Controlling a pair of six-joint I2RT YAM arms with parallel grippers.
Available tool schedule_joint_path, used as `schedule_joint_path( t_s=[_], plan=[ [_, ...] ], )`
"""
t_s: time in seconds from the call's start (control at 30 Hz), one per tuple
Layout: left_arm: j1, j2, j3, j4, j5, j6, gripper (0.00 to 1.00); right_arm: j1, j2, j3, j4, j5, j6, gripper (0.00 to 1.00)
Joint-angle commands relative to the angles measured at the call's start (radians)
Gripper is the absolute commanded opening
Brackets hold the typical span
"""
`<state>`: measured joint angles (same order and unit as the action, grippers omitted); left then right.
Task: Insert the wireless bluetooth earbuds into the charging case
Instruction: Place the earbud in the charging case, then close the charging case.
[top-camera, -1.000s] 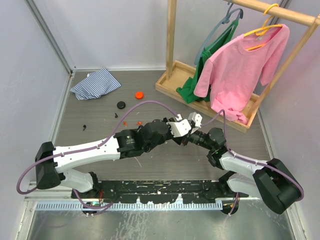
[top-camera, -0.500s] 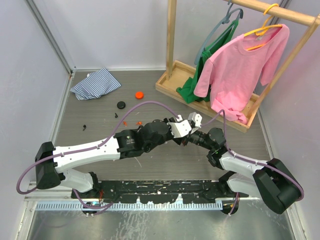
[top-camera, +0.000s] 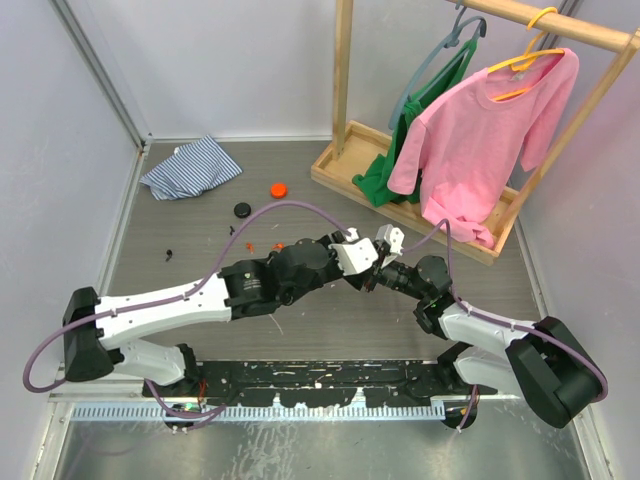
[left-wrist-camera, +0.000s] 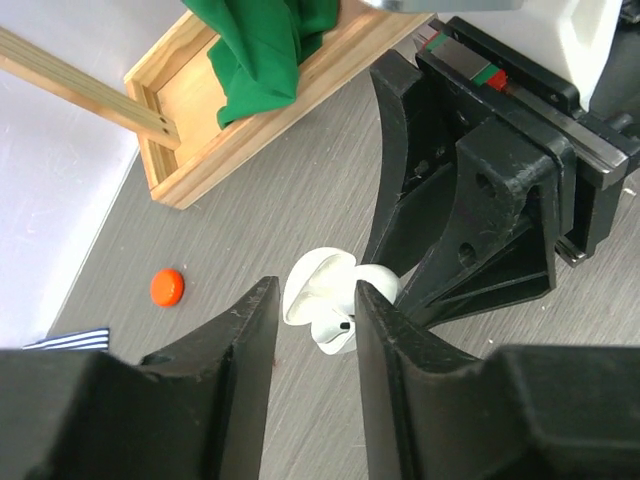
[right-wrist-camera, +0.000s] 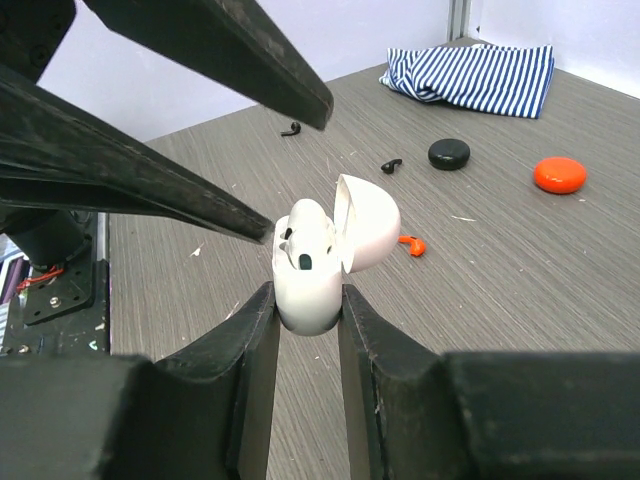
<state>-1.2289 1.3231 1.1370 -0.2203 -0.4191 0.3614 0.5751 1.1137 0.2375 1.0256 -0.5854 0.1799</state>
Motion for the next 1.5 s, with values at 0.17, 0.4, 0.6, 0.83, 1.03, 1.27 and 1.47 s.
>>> schedule_joint_path(
  t_s=[0.17, 0.4, 0.6, 0.83, 1.03, 1.27, 1.47],
  plan=[
    [0.029, -0.140, -0.027, 0.060, 0.067, -0.108, 0.51, 0.005, -0.005, 0.020, 0.076, -0.010, 0.006, 0.01],
    [0.177, -0.228, -0.042, -0.012, 0.283, -0.304, 0.66, 0.005, 0.001, 0.031, 0.091, -0.058, 0.029, 0.01],
    [0.340, -0.262, -0.047, -0.045, 0.496, -0.469, 0.71, 0.005, 0.030, 0.049, 0.110, -0.100, 0.047, 0.01],
    [0.486, -0.213, -0.046, -0.032, 0.762, -0.670, 0.73, 0.005, 0.068, 0.078, 0.149, -0.146, 0.084, 0.01],
    [0.545, -0.155, -0.057, 0.014, 0.905, -0.820, 0.74, 0.005, 0.104, 0.101, 0.191, -0.178, 0.127, 0.01],
    [0.592, -0.100, -0.087, 0.066, 0.978, -0.957, 0.76, 0.005, 0.125, 0.112, 0.242, -0.180, 0.166, 0.01],
    [0.608, -0.076, -0.130, 0.171, 1.071, -1.058, 0.73, 0.005, 0.145, 0.116, 0.276, -0.181, 0.188, 0.01]
  ],
)
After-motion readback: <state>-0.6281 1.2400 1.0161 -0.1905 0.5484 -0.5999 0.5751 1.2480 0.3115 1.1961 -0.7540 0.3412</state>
